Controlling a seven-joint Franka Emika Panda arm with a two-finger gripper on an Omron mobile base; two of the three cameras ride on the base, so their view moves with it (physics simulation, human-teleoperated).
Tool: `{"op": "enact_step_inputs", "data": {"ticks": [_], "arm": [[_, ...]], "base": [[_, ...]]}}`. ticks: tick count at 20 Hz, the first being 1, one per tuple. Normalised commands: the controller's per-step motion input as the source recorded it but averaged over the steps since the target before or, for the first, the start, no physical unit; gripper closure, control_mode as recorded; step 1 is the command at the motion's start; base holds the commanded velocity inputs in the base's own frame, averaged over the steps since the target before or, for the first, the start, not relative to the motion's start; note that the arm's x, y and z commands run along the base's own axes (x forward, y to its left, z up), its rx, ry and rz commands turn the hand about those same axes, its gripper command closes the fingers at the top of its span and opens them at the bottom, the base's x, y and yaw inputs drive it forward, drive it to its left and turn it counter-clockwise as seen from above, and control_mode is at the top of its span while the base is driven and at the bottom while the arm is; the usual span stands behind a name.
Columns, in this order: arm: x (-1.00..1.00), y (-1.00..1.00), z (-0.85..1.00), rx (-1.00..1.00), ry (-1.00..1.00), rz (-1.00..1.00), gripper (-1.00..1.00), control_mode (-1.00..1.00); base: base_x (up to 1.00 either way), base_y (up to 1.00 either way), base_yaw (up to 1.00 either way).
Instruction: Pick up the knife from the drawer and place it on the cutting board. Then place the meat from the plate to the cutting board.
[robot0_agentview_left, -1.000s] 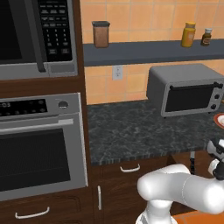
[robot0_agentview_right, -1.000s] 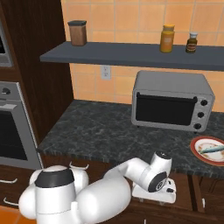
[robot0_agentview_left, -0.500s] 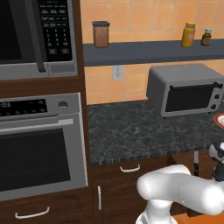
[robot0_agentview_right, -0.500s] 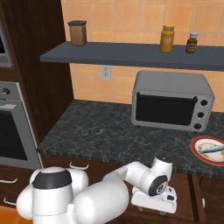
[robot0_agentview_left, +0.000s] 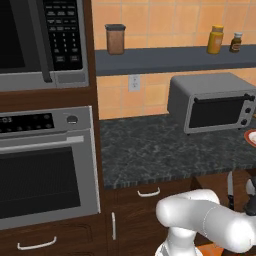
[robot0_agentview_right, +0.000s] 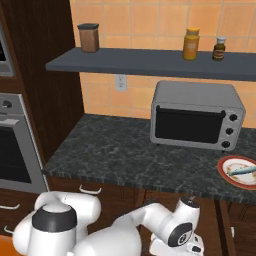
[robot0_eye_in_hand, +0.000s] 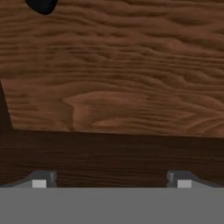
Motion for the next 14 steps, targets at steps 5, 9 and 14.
{"op": "enact_step_inputs", "data": {"ticks": [5,9,14], "arm": [[-0.29,-0.01,-0.03,0.0,-0.02,-0.02,-1.0,-1.0],[0.5,0.06,0.51,-0.02,-0.05,-0.07,-1.0,-1.0],[1.0,0.04,0.77,-0.05,-0.06,-0.13,-1.0,-1.0]], "base": [[0.0,0.0,0.0],[0.0,0.0,0.0],[0.0,0.0,0.0]]}}
